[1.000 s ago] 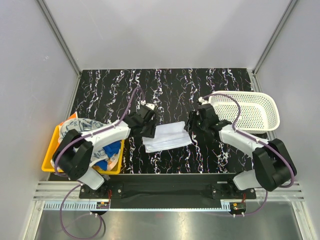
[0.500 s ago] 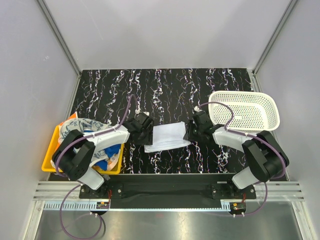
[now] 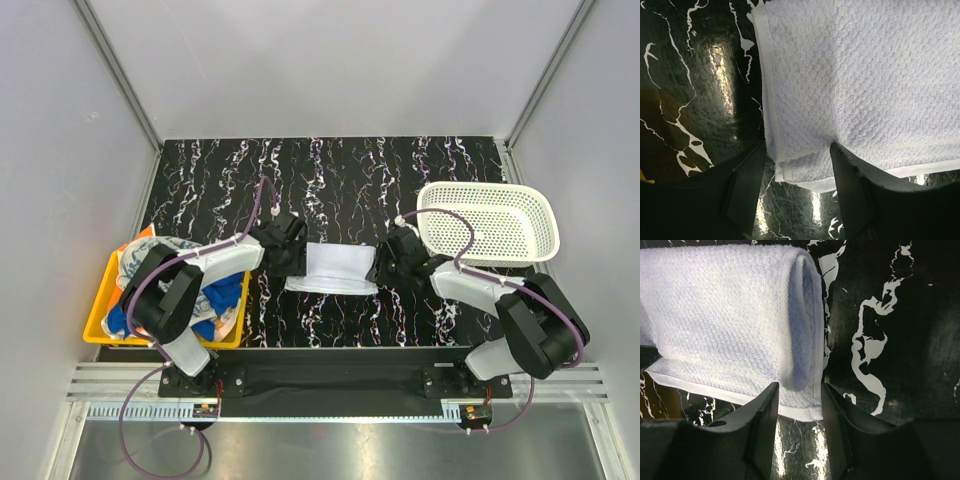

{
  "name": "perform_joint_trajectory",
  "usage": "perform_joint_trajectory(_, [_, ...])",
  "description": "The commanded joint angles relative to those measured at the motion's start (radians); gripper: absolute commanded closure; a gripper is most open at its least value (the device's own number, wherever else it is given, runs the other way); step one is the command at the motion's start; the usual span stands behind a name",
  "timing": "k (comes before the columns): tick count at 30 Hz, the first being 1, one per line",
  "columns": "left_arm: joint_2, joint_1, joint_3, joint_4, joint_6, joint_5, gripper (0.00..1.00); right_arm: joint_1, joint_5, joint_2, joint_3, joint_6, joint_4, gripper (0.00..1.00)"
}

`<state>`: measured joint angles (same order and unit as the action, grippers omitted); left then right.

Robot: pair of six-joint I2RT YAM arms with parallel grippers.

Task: Fold and stack the towels
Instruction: Fold the towel

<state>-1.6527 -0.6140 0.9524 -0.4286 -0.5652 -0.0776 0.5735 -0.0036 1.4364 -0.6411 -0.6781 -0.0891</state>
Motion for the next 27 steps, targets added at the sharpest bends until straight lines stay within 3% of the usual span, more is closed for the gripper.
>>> perform_joint_trajectory(1, [0.08,0.002,-0.009,-0.012,0.016,0.01,0.4,0.008,0.06,-0.059,-0.043,0.012,-0.055,0.53])
perform_joint_trajectory(9, [0.12,0.019,-0.014,-0.012,-0.004,0.002,0.4,0.009,0.067,-0.079,-0.084,0.0,-0.083,0.53])
perform_joint_trajectory(27, [0.031,0.048,-0.035,0.076,-0.039,0.038,0.49,0.009,0.034,0.016,-0.081,-0.037,-0.032,0.58])
